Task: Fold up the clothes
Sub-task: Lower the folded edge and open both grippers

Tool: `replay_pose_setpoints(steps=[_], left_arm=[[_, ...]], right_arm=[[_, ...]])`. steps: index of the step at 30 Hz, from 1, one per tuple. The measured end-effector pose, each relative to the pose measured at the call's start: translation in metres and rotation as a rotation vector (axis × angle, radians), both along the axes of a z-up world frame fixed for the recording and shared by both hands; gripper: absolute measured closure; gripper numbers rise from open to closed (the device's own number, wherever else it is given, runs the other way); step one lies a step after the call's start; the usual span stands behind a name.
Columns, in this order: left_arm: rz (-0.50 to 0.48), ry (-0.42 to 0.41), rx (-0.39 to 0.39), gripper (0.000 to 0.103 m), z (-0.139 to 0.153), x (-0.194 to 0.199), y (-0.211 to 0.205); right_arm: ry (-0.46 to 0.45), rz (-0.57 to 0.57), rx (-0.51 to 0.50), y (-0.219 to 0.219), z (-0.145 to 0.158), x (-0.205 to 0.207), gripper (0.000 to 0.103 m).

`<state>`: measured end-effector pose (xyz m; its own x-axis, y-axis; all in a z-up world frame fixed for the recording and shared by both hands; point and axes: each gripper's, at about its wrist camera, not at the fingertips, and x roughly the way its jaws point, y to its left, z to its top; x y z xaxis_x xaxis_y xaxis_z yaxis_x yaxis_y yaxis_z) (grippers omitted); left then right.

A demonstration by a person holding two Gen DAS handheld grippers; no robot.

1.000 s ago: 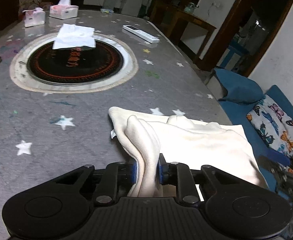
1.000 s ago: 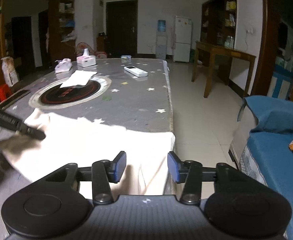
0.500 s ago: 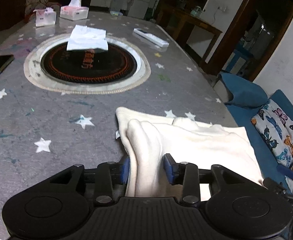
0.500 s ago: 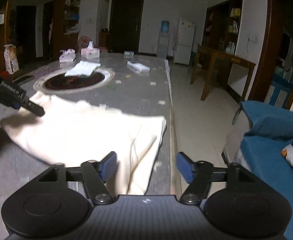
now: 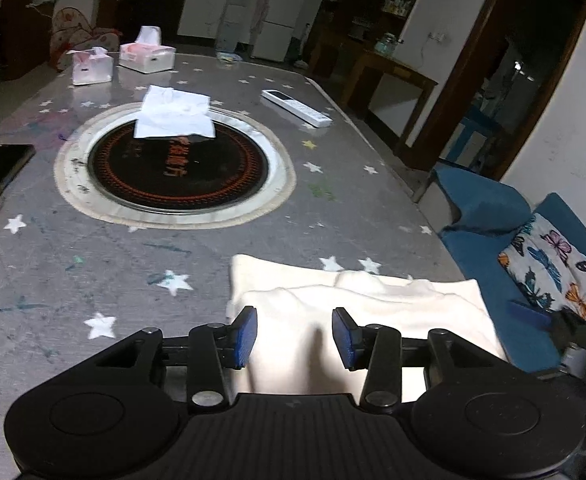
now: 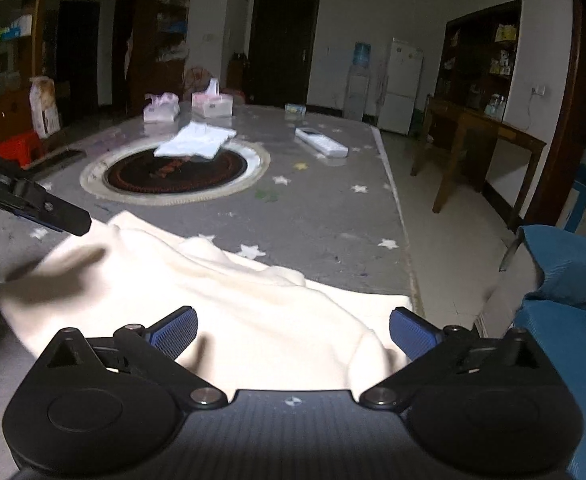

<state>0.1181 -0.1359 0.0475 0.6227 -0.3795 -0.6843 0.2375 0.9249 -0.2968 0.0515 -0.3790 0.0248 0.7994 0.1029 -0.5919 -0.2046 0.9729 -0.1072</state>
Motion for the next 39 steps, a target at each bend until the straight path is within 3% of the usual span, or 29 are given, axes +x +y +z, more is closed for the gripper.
replay_pose_setpoints(steps=[5,11,17,21,27,34,39], left_arm=[[-0.033,0.011,-0.004,0.056,-0.007,-0.001,-0.010],[-0.050,0.015,0.002,0.051,-0.014,-0.003,-0.016],[-0.058,0.015,0.013,0.046,-0.017,-0.004,-0.017],[-0.067,0.016,0.021,0.043,-0.019,-0.004,-0.019],[-0.075,0.017,0.043,0.042,-0.025,-0.002,-0.021],[-0.094,0.004,0.049,0.033,-0.026,-0.004,-0.023],[-0.098,0.002,0.047,0.030,-0.026,-0.005,-0.024]], right_arm=[[0.056,0.001,-0.049,0.006,-0.014,0.015,0.000],[0.154,-0.006,0.065,-0.009,-0.012,0.026,0.000],[0.111,-0.003,0.085,-0.006,0.000,0.032,0.000],[0.111,0.000,0.003,0.011,-0.005,0.047,0.000],[0.173,-0.015,0.025,0.013,-0.010,0.070,0.000],[0.134,0.017,0.022,0.019,0.005,0.073,0.000],[0.176,0.048,-0.023,0.038,-0.006,0.091,0.000]])
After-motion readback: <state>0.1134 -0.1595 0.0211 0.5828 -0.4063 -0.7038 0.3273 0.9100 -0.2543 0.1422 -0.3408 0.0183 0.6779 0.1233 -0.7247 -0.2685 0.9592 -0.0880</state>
